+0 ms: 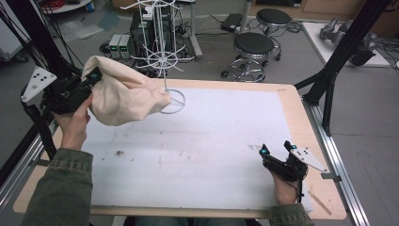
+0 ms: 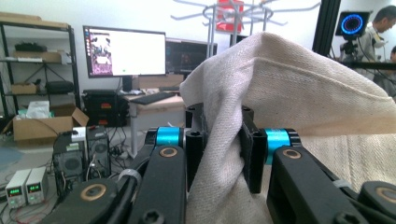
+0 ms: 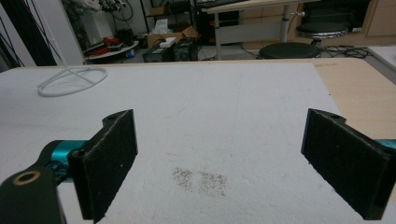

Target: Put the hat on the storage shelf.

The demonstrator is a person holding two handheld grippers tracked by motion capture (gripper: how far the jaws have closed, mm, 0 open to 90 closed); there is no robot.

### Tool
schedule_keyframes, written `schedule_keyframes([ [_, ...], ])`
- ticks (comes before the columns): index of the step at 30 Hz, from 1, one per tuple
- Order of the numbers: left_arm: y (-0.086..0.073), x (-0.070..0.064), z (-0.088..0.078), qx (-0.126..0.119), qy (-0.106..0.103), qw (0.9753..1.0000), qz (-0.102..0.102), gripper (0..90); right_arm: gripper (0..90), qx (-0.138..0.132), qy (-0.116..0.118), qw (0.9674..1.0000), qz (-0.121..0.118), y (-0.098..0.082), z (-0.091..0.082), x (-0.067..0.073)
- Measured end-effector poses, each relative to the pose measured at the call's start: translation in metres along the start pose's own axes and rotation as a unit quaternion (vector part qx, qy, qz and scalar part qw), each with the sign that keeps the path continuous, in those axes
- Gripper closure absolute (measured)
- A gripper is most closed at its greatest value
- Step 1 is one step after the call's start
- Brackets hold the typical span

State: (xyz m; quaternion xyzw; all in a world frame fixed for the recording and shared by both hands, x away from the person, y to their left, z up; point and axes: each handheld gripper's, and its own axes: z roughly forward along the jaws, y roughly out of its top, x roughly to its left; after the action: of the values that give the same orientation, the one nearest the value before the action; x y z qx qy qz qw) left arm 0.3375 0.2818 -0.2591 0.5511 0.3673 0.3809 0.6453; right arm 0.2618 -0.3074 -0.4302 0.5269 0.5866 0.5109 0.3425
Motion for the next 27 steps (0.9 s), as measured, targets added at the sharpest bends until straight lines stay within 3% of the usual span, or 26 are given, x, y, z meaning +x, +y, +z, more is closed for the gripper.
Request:
schedule_keyframes([
  [5, 0.014, -0.002, 0.005, -0.014, 0.001, 0.9999, 0.001, 75.9, 9.7, -0.001, 0.001, 1.0, -0.002, 0.0, 0.0, 0.0],
  [7, 0.023, -0.003, 0.009, -0.026, -0.005, 0.9996, -0.012, 75.8, 9.7, -0.001, 0.001, 1.0, -0.002, 0.0, 0.001, 0.0],
  [10, 0.028, -0.005, 0.011, -0.035, -0.006, 0.9993, -0.013, 75.8, 9.7, -0.001, 0.001, 1.0, -0.001, 0.0, 0.0, 0.0],
  [15, 0.04, -0.01, 0.018, -0.052, 0.004, 0.9986, -0.009, 75.8, 9.7, -0.003, 0.002, 1.0, 0.0, 0.0, 0.0, -0.001],
  [27, 0.076, -0.012, 0.042, -0.105, 0.011, 0.994, -0.029, 75.9, 9.7, -0.001, 0.004, 1.0, 0.003, -0.001, -0.001, -0.002],
])
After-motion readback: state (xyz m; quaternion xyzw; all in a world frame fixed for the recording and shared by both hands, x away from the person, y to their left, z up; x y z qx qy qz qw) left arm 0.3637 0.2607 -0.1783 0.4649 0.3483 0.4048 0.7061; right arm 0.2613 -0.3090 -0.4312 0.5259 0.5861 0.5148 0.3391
